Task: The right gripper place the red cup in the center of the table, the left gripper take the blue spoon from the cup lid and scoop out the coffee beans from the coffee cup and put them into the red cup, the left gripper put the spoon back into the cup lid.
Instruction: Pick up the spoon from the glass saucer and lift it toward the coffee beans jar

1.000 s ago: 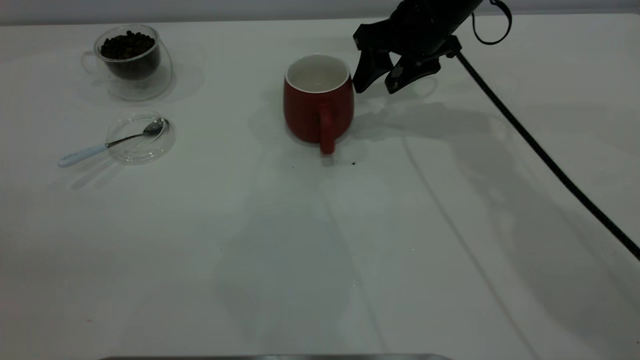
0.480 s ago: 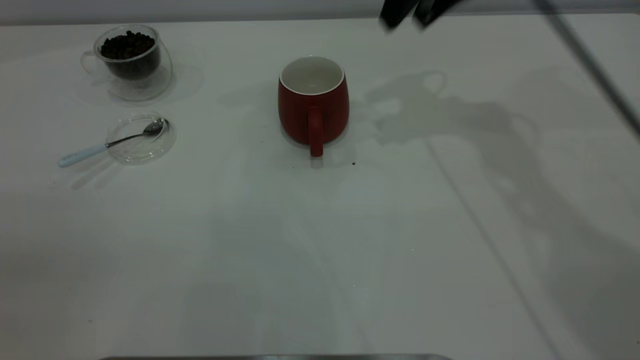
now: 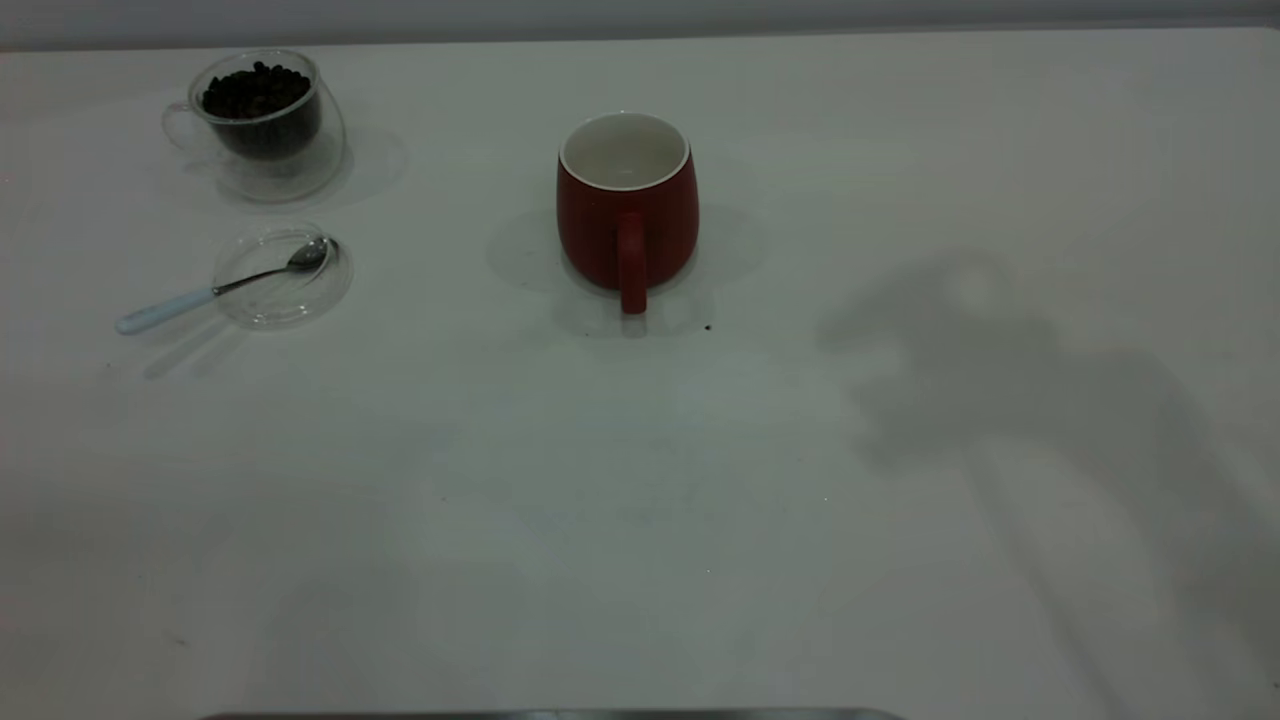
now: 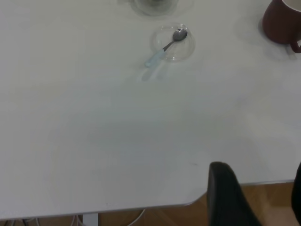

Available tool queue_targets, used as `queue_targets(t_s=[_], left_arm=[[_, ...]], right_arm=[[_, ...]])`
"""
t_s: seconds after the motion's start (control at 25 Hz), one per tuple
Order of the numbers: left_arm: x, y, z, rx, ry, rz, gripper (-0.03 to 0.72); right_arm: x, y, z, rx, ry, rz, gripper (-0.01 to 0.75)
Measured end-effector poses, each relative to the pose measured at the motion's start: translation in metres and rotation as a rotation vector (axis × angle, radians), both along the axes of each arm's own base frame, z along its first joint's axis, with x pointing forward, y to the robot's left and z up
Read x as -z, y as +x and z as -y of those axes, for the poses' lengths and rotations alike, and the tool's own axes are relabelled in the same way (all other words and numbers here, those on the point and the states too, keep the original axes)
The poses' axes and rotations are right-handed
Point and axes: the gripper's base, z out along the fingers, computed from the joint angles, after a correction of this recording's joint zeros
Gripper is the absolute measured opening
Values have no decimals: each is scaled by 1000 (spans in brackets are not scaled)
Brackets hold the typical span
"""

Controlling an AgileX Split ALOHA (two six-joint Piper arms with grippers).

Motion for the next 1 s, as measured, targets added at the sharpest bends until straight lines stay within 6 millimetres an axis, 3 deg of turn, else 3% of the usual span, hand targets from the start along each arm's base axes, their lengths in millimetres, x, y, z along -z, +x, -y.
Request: queue_targets(t_s=[0.04, 0.28, 0.48, 0.6, 0.72, 1.0], left_arm=[[0, 0, 0, 0, 0, 0, 400], [0, 0, 0, 0, 0, 0, 400], [0, 0, 0, 0, 0, 0, 400], [0, 0, 0, 0, 0, 0, 400], [0, 0, 0, 0, 0, 0, 400], [0, 0, 0, 0, 0, 0, 400]], right_arm=[[-5, -20, 7, -1, -7, 16, 573], [17, -139, 59, 90, -36, 34, 573], [44, -213, 93, 247, -49, 185, 573], [66, -240, 99, 279, -60, 244, 573], [82, -255, 101, 292, -55, 286, 573], [87, -260, 105, 394, -27, 403, 573]])
